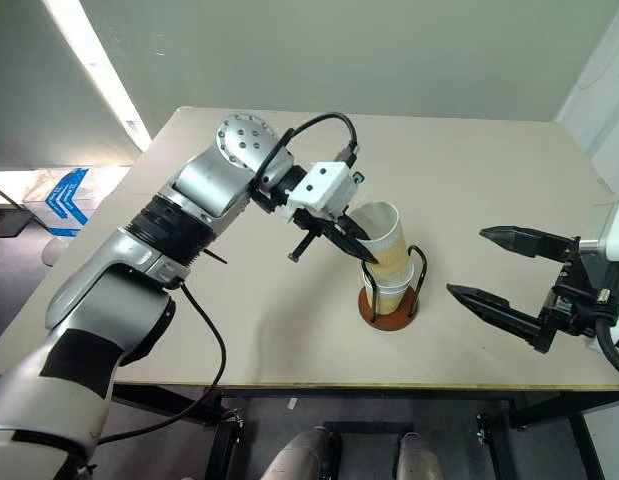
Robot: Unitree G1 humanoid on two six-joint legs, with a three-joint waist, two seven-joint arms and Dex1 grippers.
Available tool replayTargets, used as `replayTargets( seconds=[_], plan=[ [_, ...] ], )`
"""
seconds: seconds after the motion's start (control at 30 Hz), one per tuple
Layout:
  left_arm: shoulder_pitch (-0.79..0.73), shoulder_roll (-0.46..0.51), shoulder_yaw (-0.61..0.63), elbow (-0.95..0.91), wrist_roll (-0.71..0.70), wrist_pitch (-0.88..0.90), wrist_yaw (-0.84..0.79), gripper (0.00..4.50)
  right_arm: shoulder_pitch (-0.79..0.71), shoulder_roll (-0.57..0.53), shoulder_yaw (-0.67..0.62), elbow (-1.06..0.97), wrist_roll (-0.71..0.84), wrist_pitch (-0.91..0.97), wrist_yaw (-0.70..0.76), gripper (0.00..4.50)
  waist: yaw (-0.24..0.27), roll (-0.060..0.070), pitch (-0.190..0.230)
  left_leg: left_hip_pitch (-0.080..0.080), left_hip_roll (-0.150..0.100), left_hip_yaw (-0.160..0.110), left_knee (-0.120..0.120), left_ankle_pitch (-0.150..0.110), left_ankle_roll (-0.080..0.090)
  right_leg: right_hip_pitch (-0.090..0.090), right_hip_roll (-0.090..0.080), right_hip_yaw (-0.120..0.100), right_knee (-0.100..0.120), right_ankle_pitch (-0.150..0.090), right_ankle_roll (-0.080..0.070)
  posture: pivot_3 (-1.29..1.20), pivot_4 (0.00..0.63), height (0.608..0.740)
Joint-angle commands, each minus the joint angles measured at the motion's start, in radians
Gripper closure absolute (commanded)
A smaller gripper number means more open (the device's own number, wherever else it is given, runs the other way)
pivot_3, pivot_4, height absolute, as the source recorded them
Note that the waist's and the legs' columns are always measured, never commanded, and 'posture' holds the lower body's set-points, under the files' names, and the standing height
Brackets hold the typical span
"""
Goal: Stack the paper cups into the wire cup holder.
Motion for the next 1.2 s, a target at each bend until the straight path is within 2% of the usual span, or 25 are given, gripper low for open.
replayTargets(
  seconds=[0.03, 0.17, 0.27, 0.43, 0.63, 0.77, 0.9, 1.03, 1.2],
  plan=[
    [-0.048, -0.020, -0.023, 0.029, 0.022, -0.067, -0.035, 4.45, 0.019, -0.012, -0.054, -0.023, 0.025, -0.019, -0.027, 0.43, 0.001, 0.000, 0.000, 0.000, 0.000, 0.000, 0.000, -0.001, 0.001, 0.000, 0.000, 0.000, 0.000, 0.000, 0.001, 0.00, 0.150, 0.740],
    [-0.068, -0.062, -0.033, 0.059, 0.024, -0.075, -0.035, 4.45, 0.038, -0.011, -0.049, -0.031, 0.027, -0.032, -0.047, 0.43, 0.001, 0.000, 0.000, -0.001, 0.000, 0.000, 0.001, -0.003, 0.001, 0.000, 0.000, 0.000, 0.000, 0.002, 0.003, 0.00, 0.150, 0.740],
    [-0.088, -0.094, -0.011, 0.089, 0.029, -0.065, -0.035, 3.85, 0.050, -0.011, -0.047, -0.032, 0.027, -0.041, -0.050, 0.43, 0.001, 0.000, 0.000, -0.002, -0.001, 0.000, 0.003, -0.005, -0.001, 0.000, 0.000, 0.000, 0.000, 0.001, 0.003, 0.00, 0.150, 0.740],
    [-0.119, -0.127, 0.052, 0.132, 0.029, -0.047, -0.035, 2.20, 0.069, -0.013, -0.055, -0.027, 0.024, -0.054, -0.043, 0.43, 0.002, 0.000, 0.000, -0.003, -0.001, 0.001, 0.007, -0.007, -0.005, 0.000, 0.000, 0.000, 0.000, -0.002, 0.006, 0.00, 0.150, 0.740],
    [-0.120, -0.101, 0.113, 0.132, 0.023, -0.027, -0.035, 0.12, 0.046, -0.028, -0.035, 0.003, 0.004, -0.083, -0.054, 0.43, 0.003, 0.000, 0.000, -0.003, 0.000, 0.002, 0.008, -0.010, -0.005, 0.000, -0.001, 0.000, 0.000, -0.003, 0.008, 0.00, 0.150, 0.740],
    [-0.098, -0.094, 0.213, 0.146, 0.045, -0.004, -0.024, 0.05, -0.056, -0.041, 0.031, 0.072, -0.080, -0.129, -0.138, 0.43, 0.003, 0.000, 0.000, -0.003, 0.000, 0.003, 0.009, -0.011, -0.004, 0.000, -0.001, 0.001, 0.000, -0.003, 0.008, 0.00, 0.150, 0.740],
    [-0.027, -0.056, 0.302, 0.122, 0.077, 0.039, 0.031, 0.05, -0.122, -0.047, 0.101, 0.129, -0.127, -0.142, -0.160, 0.43, 0.003, 0.001, 0.000, -0.001, 0.000, 0.002, 0.009, -0.011, -0.004, 0.001, -0.001, 0.000, 0.000, -0.003, 0.008, 0.00, 0.150, 0.740],
    [0.089, -0.001, 0.402, 0.010, 0.073, 0.161, 0.127, 0.05, -0.193, -0.056, 0.210, 0.223, -0.235, -0.168, -0.179, 0.43, -0.003, 0.002, -0.001, 0.001, 0.000, 0.004, 0.009, -0.011, -0.005, 0.002, -0.001, 0.001, 0.001, -0.003, 0.008, 0.00, 0.150, 0.740],
    [0.272, 0.025, 0.526, -0.208, 0.052, 0.337, 0.329, 0.05, -0.253, -0.056, 0.373, 0.329, -0.387, -0.258, -0.103, 0.43, -0.002, 0.002, -0.001, 0.001, 0.000, 0.004, 0.009, -0.007, -0.005, 0.002, -0.001, 0.000, 0.001, -0.002, 0.007, 0.00, 0.150, 0.740]
  ],
)
